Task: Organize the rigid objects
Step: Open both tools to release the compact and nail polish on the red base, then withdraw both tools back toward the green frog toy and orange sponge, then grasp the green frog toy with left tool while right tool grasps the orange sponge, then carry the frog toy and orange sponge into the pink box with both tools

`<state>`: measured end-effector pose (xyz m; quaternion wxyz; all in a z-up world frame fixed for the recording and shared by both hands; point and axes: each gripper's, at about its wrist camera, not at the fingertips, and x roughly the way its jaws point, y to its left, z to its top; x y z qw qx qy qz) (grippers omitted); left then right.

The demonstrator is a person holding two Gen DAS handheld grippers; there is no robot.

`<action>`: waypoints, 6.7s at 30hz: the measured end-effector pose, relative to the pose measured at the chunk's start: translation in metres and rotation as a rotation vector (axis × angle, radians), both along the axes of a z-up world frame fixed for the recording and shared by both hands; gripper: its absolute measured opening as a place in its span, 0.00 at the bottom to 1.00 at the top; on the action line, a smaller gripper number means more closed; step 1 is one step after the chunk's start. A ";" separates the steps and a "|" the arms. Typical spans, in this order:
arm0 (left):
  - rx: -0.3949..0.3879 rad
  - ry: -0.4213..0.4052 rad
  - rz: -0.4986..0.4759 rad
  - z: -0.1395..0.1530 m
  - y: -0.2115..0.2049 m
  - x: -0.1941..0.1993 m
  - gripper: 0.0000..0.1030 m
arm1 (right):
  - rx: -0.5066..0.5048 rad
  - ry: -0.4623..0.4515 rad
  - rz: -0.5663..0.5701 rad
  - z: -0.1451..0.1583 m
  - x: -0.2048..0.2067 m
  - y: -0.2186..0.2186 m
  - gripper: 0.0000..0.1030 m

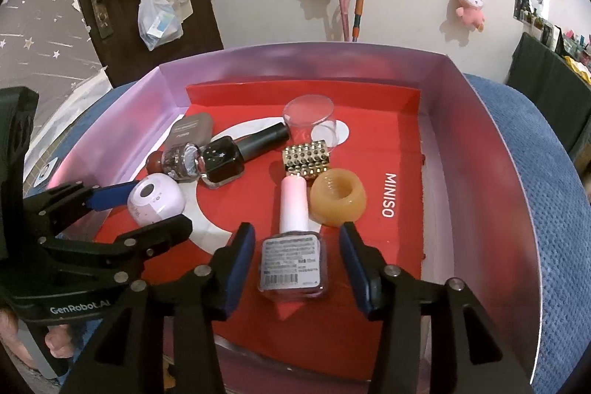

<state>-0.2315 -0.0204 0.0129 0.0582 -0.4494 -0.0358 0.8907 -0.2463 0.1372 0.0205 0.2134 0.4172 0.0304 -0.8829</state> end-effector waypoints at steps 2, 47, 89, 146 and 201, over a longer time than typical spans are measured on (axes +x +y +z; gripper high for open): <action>0.013 -0.002 0.002 0.000 -0.002 0.001 0.71 | -0.006 -0.003 -0.002 0.000 0.001 0.001 0.50; 0.008 0.099 0.032 0.036 0.002 0.055 0.97 | -0.180 0.071 0.022 0.052 0.057 0.026 0.97; -0.018 0.152 0.056 0.045 0.008 0.113 0.98 | -0.180 0.157 0.029 0.057 0.121 0.049 0.99; 0.016 0.077 -0.121 -0.006 0.049 0.110 0.58 | -0.061 -0.009 0.123 -0.009 0.106 0.027 0.39; 0.086 0.210 -0.153 0.055 0.030 0.134 0.39 | -0.172 0.021 0.200 0.039 0.122 0.020 0.39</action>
